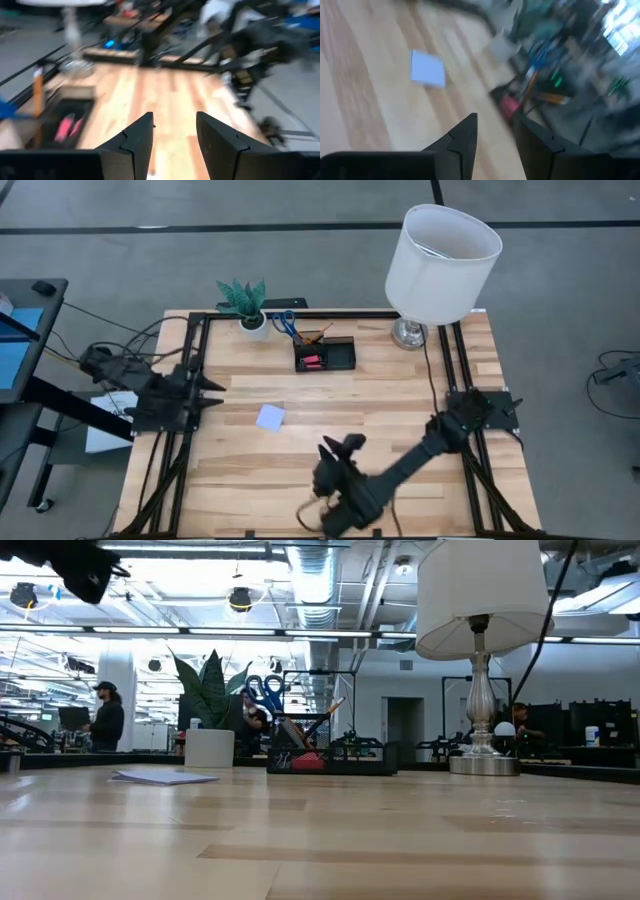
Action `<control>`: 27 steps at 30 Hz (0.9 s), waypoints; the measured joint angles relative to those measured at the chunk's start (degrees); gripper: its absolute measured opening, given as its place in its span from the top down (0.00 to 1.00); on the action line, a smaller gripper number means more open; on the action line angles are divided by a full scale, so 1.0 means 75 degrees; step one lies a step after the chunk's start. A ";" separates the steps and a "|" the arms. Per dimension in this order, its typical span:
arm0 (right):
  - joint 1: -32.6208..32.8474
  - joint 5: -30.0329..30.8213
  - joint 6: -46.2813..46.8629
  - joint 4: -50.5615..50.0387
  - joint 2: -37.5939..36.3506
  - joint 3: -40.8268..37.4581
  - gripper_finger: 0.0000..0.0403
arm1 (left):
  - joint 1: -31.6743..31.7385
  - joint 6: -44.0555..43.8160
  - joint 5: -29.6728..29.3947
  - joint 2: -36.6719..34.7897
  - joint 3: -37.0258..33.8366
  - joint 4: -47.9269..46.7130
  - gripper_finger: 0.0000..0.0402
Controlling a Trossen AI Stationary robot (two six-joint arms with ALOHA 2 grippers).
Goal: Pick and place office supplies into organizer
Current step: Put the white sticky notes into the desk organizer
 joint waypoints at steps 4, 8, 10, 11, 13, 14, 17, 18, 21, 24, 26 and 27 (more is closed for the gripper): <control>0.0374 0.0886 -0.0418 -0.0055 -0.0266 -0.0060 0.70 | 0.0003 -0.0439 -0.0643 0.0779 0.0000 -0.0026 0.65; 0.0580 0.0944 -0.1231 -0.0040 -0.0400 -0.0078 0.71 | 0.0003 -0.0761 -0.0798 0.1613 0.0000 -0.0012 0.65; 0.0681 0.0920 -0.1605 -0.0037 -0.0424 -0.0078 0.71 | 0.0003 -0.0783 -0.0765 0.2037 -0.0001 -0.0030 0.65; 0.0739 0.0918 -0.1842 -0.0039 -0.0433 -0.0078 0.71 | 0.0003 -0.0788 -0.0681 0.2237 0.0000 -0.0053 0.65; 0.0862 0.0842 -0.2275 -0.0037 -0.0456 -0.0081 0.71 | 0.0003 -0.0814 -0.0461 0.2635 0.0000 -0.0157 0.65; 0.0929 0.0766 -0.2420 -0.0038 -0.0469 -0.0081 0.71 | 0.0003 -0.0819 -0.0345 0.2842 0.0000 -0.0185 0.65; 0.1140 0.0487 -0.2602 -0.0037 -0.0501 -0.0084 0.71 | 0.0003 -0.0732 -0.0042 0.3435 0.0000 -0.0245 0.65; 0.1242 0.0351 -0.2604 -0.0042 -0.0549 -0.0092 0.71 | 0.0003 -0.0686 -0.0029 0.3634 0.0000 -0.0256 0.65; 0.1652 0.0085 -0.2273 -0.0037 -0.0824 -0.0090 0.71 | 0.0001 -0.0811 -0.0043 0.4136 0.0000 -0.0280 0.65; 0.2146 -0.0110 -0.1842 -0.0037 -0.1146 -0.0088 0.71 | 0.0002 -0.1382 -0.0094 0.4539 0.0000 -0.0310 0.65; 0.2498 -0.0126 -0.1534 -0.0037 -0.1339 -0.0081 0.71 | 0.0002 -0.1905 -0.0096 0.4744 0.0000 -0.0402 0.65; 0.2683 -0.0096 -0.1440 -0.0037 -0.1422 -0.0081 0.71 | 0.0002 -0.2191 -0.0097 0.4845 0.0000 -0.0470 0.65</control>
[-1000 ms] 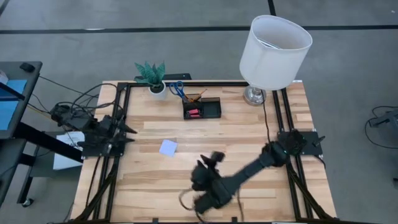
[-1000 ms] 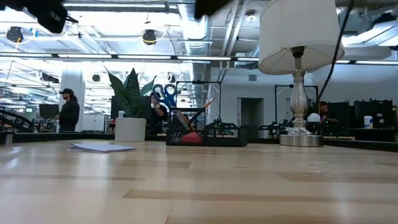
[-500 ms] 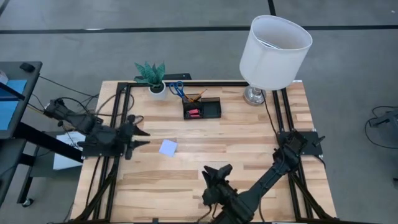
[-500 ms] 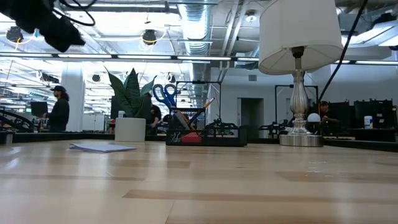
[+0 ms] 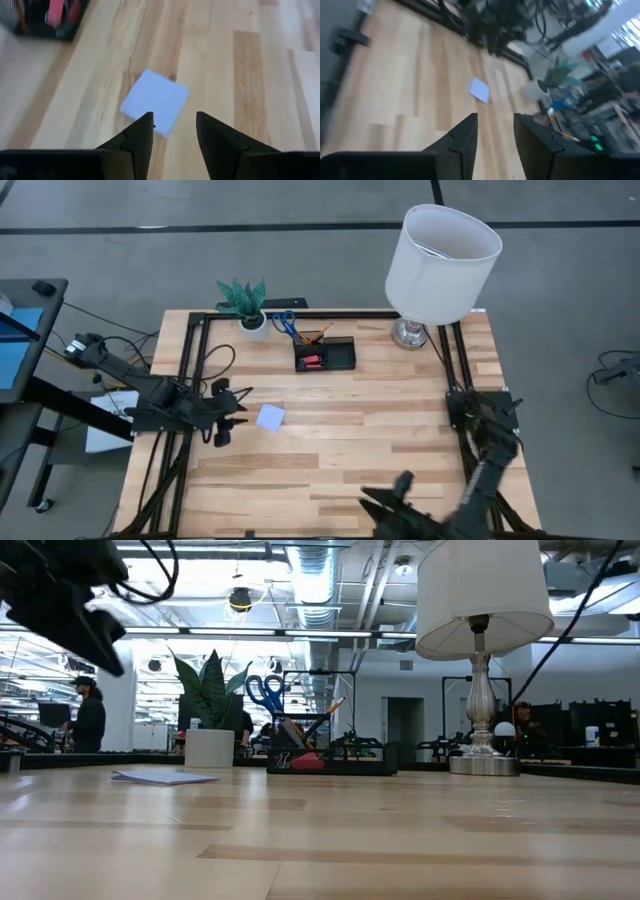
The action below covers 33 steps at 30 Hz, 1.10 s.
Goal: Pick and place office supplies into organizer
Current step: Put the white sticky notes into the desk organizer
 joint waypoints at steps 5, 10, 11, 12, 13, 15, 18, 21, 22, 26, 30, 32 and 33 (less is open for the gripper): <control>0.0792 0.0259 0.0030 0.0003 -0.0326 0.0000 0.71 | -0.0002 -0.1447 -0.0165 0.0574 0.0000 -0.0438 0.65; 0.1326 0.0433 -0.0309 0.0003 -0.0459 0.0000 0.71 | 0.0030 -0.2374 -0.0357 0.1281 0.0000 -0.0501 0.64; 0.1407 0.0442 -0.0409 0.0003 -0.0462 0.0000 0.71 | 0.0057 -0.2549 -0.0354 0.1445 0.0000 -0.0483 0.64; 0.1481 0.0448 -0.0520 0.0003 -0.0462 0.0000 0.71 | 0.0097 -0.2698 -0.0352 0.1617 0.0000 -0.0449 0.63; 0.1560 0.0445 -0.0612 0.0002 -0.0462 0.0000 0.71 | 0.0138 -0.2863 -0.0357 0.1777 0.0000 -0.0406 0.63; 0.1722 0.0431 -0.0714 0.0003 -0.0462 0.0000 0.71 | 0.0217 -0.3202 -0.0360 0.2116 0.0000 -0.0300 0.61; 0.1947 0.0383 -0.0757 0.0003 -0.0462 0.0000 0.71 | 0.0340 -0.3540 -0.0374 0.2635 0.0000 0.0155 0.57; 0.2179 0.0280 -0.0759 0.0003 -0.0462 0.0000 0.71 | 0.0374 -0.3801 -0.0486 0.3152 0.0000 0.0886 0.55; 0.2264 0.0237 -0.0757 0.0003 -0.0462 0.0003 0.71 | 0.0374 -0.3838 -0.0532 0.3316 0.0000 0.1205 0.54; 0.2571 0.0223 -0.0725 0.0003 -0.0460 0.0000 0.71 | 0.0374 -0.3848 -0.0560 0.3994 0.0003 0.2135 0.53; 0.2856 0.0232 -0.0665 0.0003 -0.0459 0.0001 0.71 | 0.0374 -0.4110 -0.0541 0.4569 0.0003 0.2381 0.53; 0.2948 0.0235 -0.0578 0.0003 -0.0459 0.0000 0.71 | 0.0374 -0.4243 -0.0501 0.4730 0.0003 0.2333 0.53; 0.2978 0.0235 -0.0576 0.0000 -0.0459 0.0000 0.71 | 0.0374 -0.4290 -0.0483 0.4779 0.0003 0.2296 0.53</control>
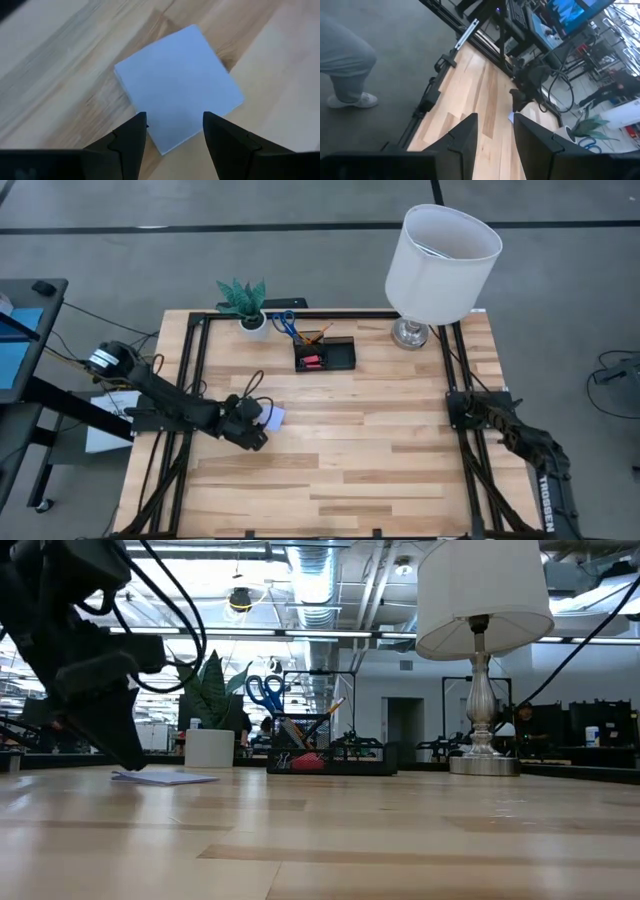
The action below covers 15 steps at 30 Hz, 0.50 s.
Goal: Pick and place office supplies into organizer
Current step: Put the white sticky notes into the desk organizer
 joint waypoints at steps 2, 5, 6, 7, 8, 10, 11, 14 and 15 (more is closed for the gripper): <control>0.0047 0.0008 0.0003 0.0000 0.0000 0.0002 0.71 | 0.0000 -0.0069 0.0001 0.0015 0.0000 -0.0106 0.53; 0.0100 0.0005 0.0003 0.0001 0.0000 0.0002 0.71 | 0.0000 -0.0098 0.0020 -0.0044 0.0000 -0.0260 0.53; 0.0105 0.0004 0.0003 0.0002 0.0000 0.0001 0.71 | -0.0001 -0.0105 0.0055 -0.0092 0.0000 -0.0282 0.53; 0.0112 0.0002 0.0003 0.0001 0.0000 0.0000 0.71 | -0.0003 -0.0106 0.0070 -0.0137 0.0000 -0.0282 0.53; 0.0123 -0.0004 0.0003 0.0001 0.0000 0.0000 0.71 | -0.0009 -0.0123 0.0076 -0.0186 0.0000 -0.0288 0.53; 0.0130 -0.0024 0.0003 0.0000 0.0000 0.0000 0.71 | -0.0031 -0.0160 0.0079 -0.0313 0.0000 -0.0303 0.53; 0.0130 -0.0031 0.0012 0.0003 0.0000 0.0000 0.71 | -0.0032 -0.0161 0.0078 -0.0364 0.0002 -0.0304 0.53; 0.0133 -0.0149 0.0133 0.0002 0.0003 0.0000 0.71 | -0.0032 -0.0193 0.0166 -0.0436 0.0003 -0.0422 0.53; 0.0133 -0.0196 0.0194 0.0000 0.0003 0.0000 0.71 | -0.0032 -0.0229 0.0226 -0.0436 0.0003 -0.0500 0.53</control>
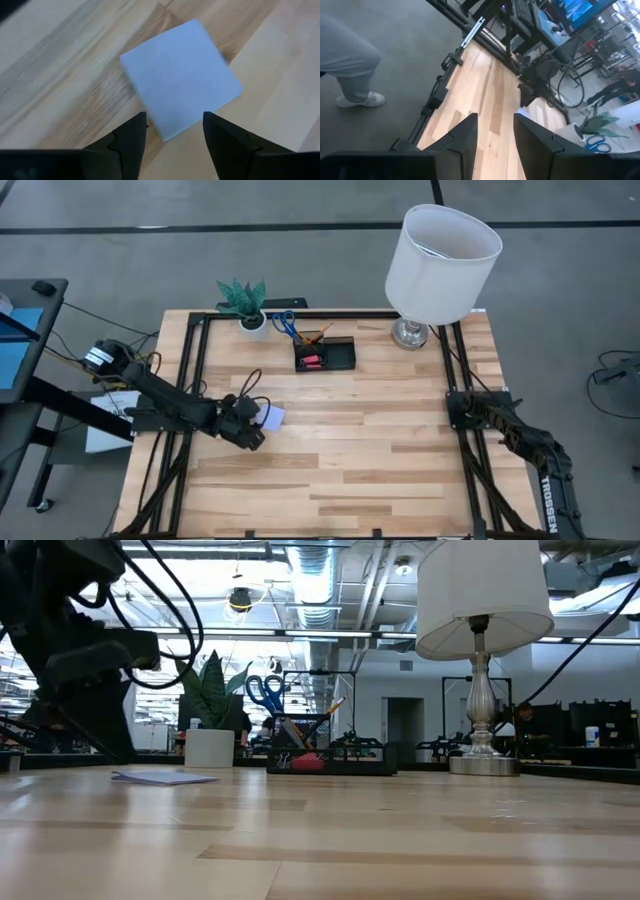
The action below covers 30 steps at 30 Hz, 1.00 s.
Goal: Pick and place office supplies into organizer
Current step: Put the white sticky notes into the desk organizer
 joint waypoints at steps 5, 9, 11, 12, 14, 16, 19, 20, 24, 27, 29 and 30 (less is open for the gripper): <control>0.0005 -0.0029 0.0269 0.0000 0.0006 0.0000 0.71 | 0.0000 -0.0295 0.0084 0.0029 0.0000 -0.0420 0.53; 0.0006 -0.0029 0.0290 0.0000 0.0006 0.0001 0.71 | 0.0000 -0.0299 0.0087 0.0029 0.0000 -0.0405 0.53; 0.0006 -0.0028 0.0290 0.0000 0.0008 0.0000 0.71 | 0.0000 -0.0301 0.0087 0.0029 0.0000 -0.0403 0.53; 0.0006 -0.0026 0.0290 0.0000 0.0009 0.0000 0.71 | 0.0000 -0.0301 0.0089 0.0029 0.0000 -0.0403 0.53; 0.0006 -0.0026 0.0290 0.0003 0.0009 0.0000 0.71 | 0.0000 -0.0300 0.0096 0.0029 0.0000 -0.0356 0.53; 0.0006 -0.0026 0.0290 0.0000 0.0009 0.0000 0.71 | 0.0000 -0.0294 0.0098 0.0029 0.0000 -0.0208 0.53; -0.0003 -0.0026 0.0290 0.0000 0.0010 0.0002 0.71 | 0.0000 -0.0234 0.0091 0.0140 0.0003 -0.0032 0.53; -0.0003 -0.0026 0.0290 0.0000 0.0012 0.0000 0.71 | 0.0000 -0.0234 0.0090 0.0201 0.0000 -0.0063 0.53; -0.0012 -0.0029 0.0290 0.0000 0.0012 0.0000 0.71 | -0.0002 -0.0300 0.0147 0.0646 0.0019 -0.0046 0.53; -0.0015 -0.0029 0.0287 0.0001 0.0012 0.0000 0.71 | -0.0012 -0.0348 0.0010 0.0981 0.0042 0.0096 0.53; -0.0017 -0.0026 0.0284 0.0000 0.0012 0.0000 0.71 | -0.0012 -0.0351 -0.0060 0.1081 0.0043 0.0207 0.53; -0.0017 -0.0029 0.0282 0.0003 0.0012 0.0000 0.71 | -0.0012 -0.0351 -0.0086 0.1084 0.0035 0.0262 0.53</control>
